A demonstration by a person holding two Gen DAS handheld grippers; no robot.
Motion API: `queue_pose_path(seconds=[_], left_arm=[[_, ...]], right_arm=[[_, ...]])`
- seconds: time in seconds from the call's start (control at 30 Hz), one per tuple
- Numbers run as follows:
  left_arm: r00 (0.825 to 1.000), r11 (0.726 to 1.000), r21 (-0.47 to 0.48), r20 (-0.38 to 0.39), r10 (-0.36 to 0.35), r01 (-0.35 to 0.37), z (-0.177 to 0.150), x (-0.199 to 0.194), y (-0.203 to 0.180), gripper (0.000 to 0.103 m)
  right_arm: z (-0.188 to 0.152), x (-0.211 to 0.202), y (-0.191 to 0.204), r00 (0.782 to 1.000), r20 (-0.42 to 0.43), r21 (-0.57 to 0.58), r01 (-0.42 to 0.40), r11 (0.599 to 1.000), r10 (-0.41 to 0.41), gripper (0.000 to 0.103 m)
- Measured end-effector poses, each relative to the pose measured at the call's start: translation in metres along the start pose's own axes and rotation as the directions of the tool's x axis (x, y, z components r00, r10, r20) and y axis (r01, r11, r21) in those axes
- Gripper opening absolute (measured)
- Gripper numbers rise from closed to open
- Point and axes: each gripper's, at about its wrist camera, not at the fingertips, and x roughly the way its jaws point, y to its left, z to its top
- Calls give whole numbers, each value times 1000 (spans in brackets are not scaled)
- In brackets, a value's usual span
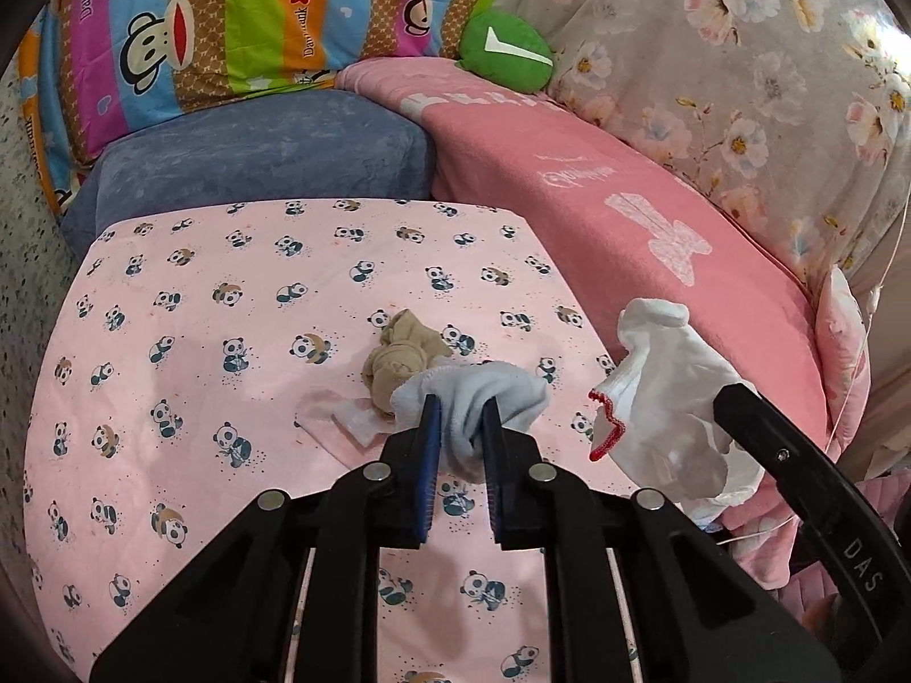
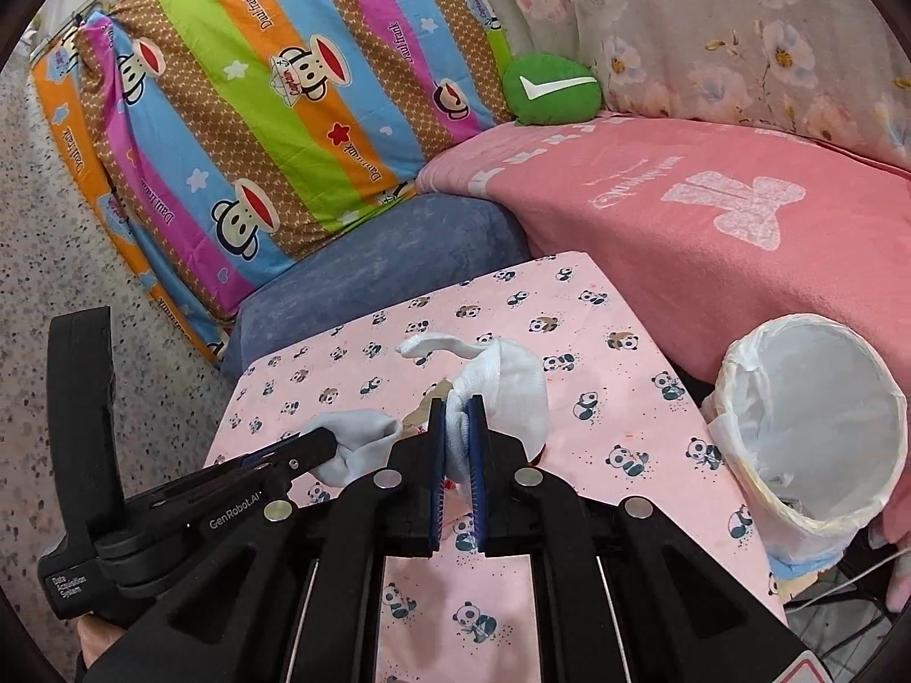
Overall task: Collect trash
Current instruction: 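Carry both socks over the bin and open both tools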
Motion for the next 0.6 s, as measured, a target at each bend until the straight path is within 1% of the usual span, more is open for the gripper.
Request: queue_pose_path(seconds=[0.3,0.6], left_arm=[[999,995,89,2,-38,38,-7,-2,-52,14],[997,982,173,-26,-71,74,-17,8,-106,14]], right_arm=[[-1,-37,-34,998,45,55,33,998,-35,9],[-7,-66,-86,993,73,135,79,988,-90,9]])
